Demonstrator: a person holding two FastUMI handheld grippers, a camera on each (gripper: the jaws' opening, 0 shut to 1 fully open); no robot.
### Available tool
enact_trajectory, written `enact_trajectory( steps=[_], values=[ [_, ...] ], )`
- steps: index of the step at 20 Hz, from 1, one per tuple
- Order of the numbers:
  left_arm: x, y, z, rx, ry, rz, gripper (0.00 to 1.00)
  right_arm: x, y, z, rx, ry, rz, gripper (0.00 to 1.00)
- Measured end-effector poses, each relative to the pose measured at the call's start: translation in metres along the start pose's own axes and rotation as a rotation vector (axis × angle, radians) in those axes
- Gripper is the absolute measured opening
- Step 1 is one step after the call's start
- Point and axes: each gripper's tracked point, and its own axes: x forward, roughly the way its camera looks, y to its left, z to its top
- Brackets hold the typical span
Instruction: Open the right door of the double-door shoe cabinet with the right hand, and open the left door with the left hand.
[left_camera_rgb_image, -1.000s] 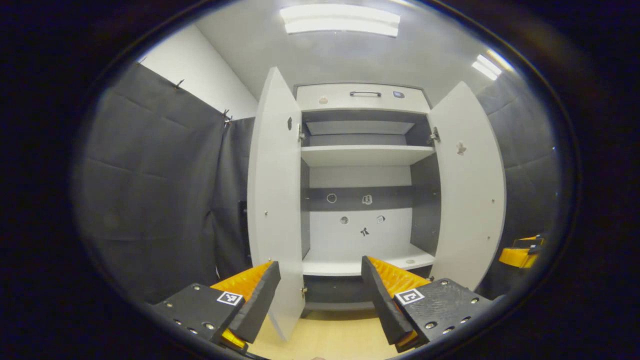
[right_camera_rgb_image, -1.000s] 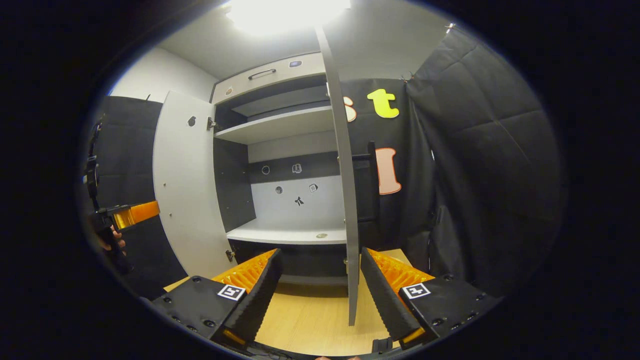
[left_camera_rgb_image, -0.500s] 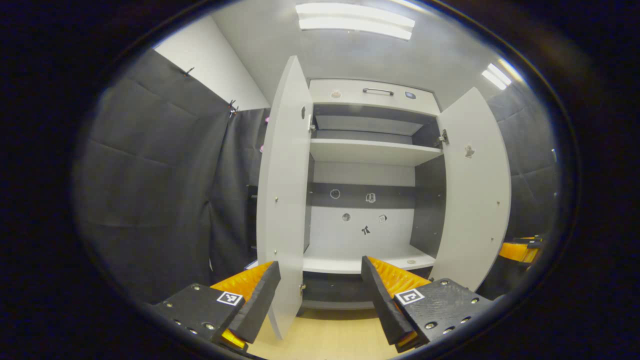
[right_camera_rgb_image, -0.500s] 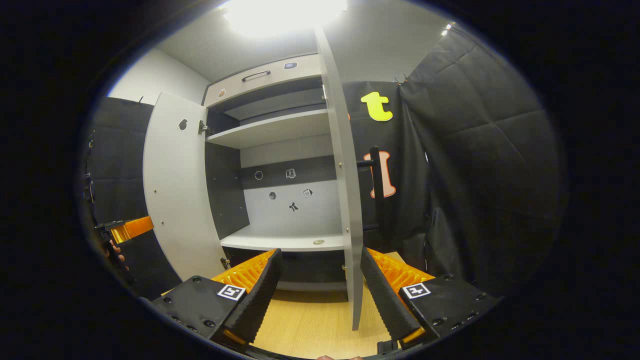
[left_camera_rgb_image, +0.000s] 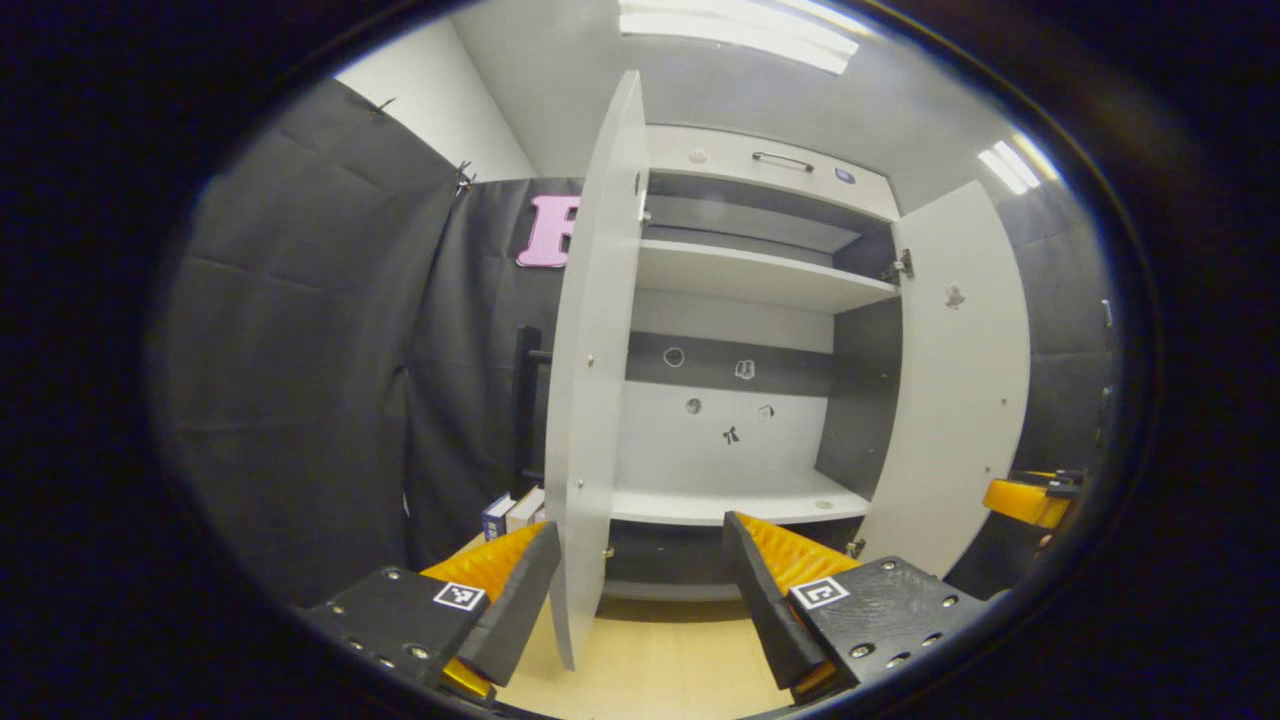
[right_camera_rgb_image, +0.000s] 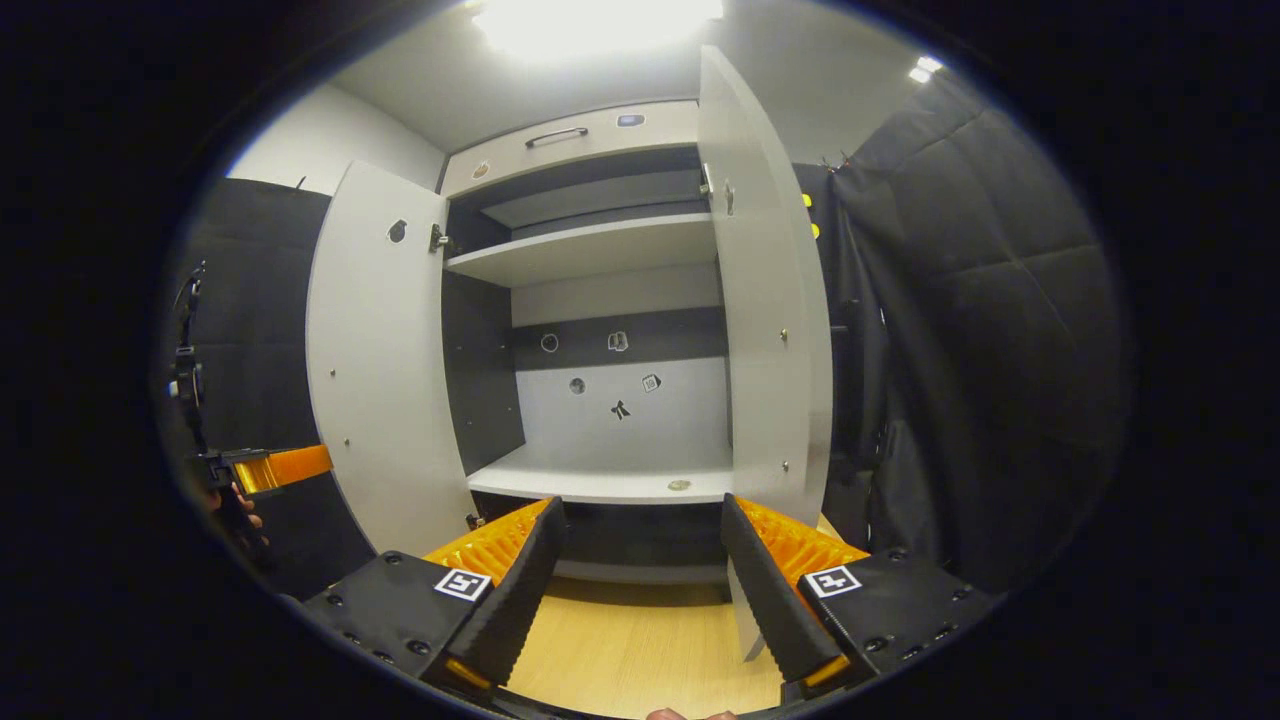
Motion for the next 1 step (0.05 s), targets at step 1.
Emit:
enact_trajectory(
  steps=[1],
  values=[
    [0.0022,-0.0007,0.0011,0.011,-0.004,-0.018,0.96,0.0000,0.0016,0.0037,-0.002,-0.012,-0.018,0.98]
  ],
)
